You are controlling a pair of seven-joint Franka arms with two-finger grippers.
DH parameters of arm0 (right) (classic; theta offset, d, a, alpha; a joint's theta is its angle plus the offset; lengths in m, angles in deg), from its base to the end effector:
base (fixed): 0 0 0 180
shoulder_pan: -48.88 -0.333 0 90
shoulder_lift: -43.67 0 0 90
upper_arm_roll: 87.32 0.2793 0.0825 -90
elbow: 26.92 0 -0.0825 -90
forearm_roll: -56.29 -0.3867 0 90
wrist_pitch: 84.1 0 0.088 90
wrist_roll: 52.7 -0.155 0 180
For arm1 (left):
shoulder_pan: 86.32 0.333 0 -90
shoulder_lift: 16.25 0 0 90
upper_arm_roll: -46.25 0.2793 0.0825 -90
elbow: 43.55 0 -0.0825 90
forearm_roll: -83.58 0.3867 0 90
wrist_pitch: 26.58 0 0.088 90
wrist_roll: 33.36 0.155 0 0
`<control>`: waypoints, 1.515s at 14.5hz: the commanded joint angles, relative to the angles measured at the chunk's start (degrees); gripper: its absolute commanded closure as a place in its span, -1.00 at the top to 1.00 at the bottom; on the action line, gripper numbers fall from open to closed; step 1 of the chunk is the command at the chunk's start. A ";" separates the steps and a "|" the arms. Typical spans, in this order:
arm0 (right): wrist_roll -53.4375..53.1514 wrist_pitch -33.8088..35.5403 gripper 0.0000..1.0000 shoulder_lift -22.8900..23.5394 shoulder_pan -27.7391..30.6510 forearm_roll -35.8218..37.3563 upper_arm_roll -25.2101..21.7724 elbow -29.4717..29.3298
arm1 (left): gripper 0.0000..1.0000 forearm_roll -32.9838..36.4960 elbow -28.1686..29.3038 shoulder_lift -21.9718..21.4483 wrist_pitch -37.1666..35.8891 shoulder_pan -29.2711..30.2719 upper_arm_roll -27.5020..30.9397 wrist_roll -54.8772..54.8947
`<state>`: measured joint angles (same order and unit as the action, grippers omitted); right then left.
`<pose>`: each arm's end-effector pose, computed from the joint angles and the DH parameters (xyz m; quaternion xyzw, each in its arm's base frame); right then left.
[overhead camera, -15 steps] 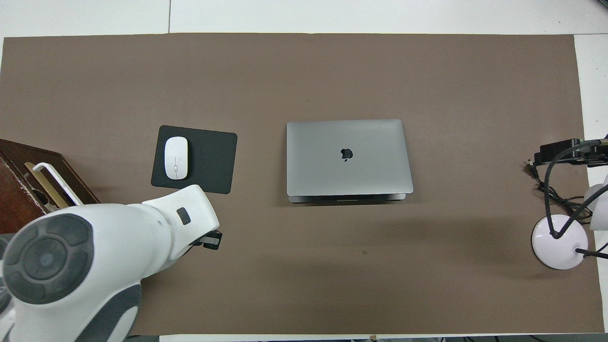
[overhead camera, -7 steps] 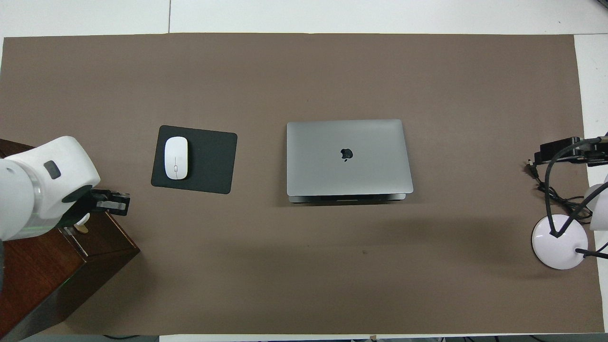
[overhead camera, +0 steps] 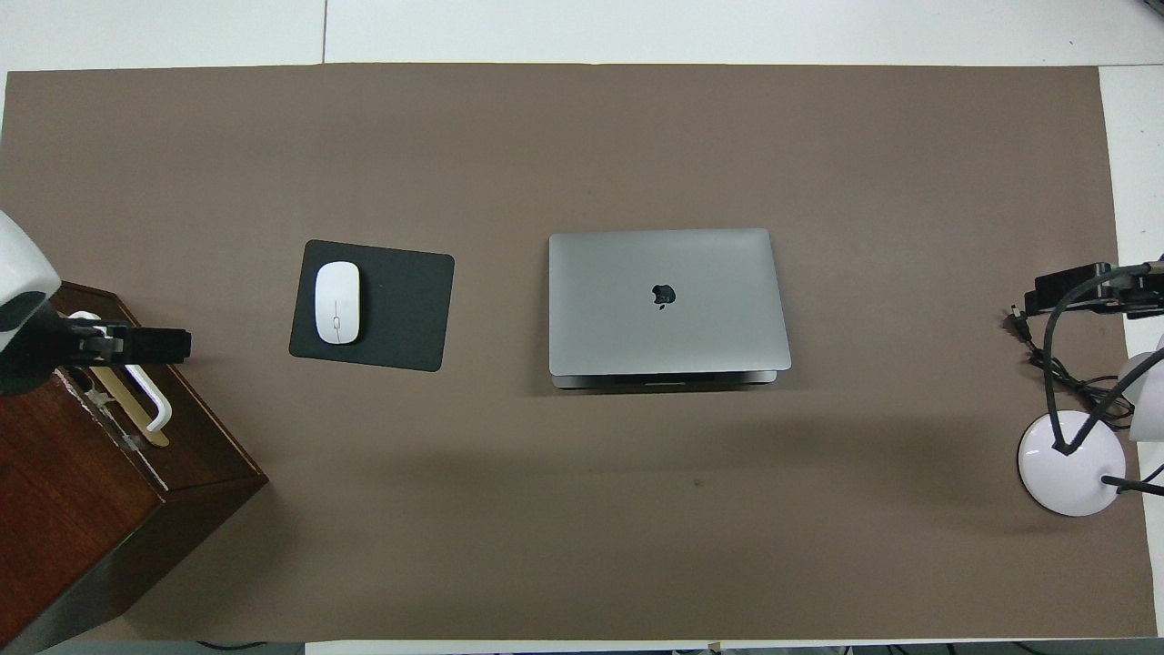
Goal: Close laptop with both arms
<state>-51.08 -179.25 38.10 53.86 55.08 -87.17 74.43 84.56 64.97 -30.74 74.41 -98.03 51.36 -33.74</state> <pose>0.5327 -0.0419 0.5062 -0.9995 0.0290 0.0049 0.0107 0.5051 -0.0530 0.5354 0.9966 -0.0560 0.0599 0.0064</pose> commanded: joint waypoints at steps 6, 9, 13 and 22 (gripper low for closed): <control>1.28 1.46 1.00 0.12 0.82 2.98 0.55 -0.53 | 1.00 -1.15 -14.47 8.24 -5.45 5.81 -0.54 0.29; 1.28 1.46 1.00 0.03 0.91 3.06 0.55 -0.36 | 1.00 -2.48 -18.32 11.92 -9.21 7.22 -0.54 0.29; 1.19 1.46 1.00 -0.05 1.08 3.06 0.55 -0.01 | 1.00 -2.13 -18.87 13.96 -9.23 7.05 -0.63 0.29; 1.02 0.84 1.00 -0.05 1.17 2.27 0.55 -0.01 | 1.00 -2.13 -15.70 12.73 -14.50 6.43 -0.71 0.29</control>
<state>-51.08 -178.65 38.10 53.95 57.24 -87.21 74.48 82.94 48.88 -17.18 60.76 -91.58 50.60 -33.75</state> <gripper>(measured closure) 0.000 0.000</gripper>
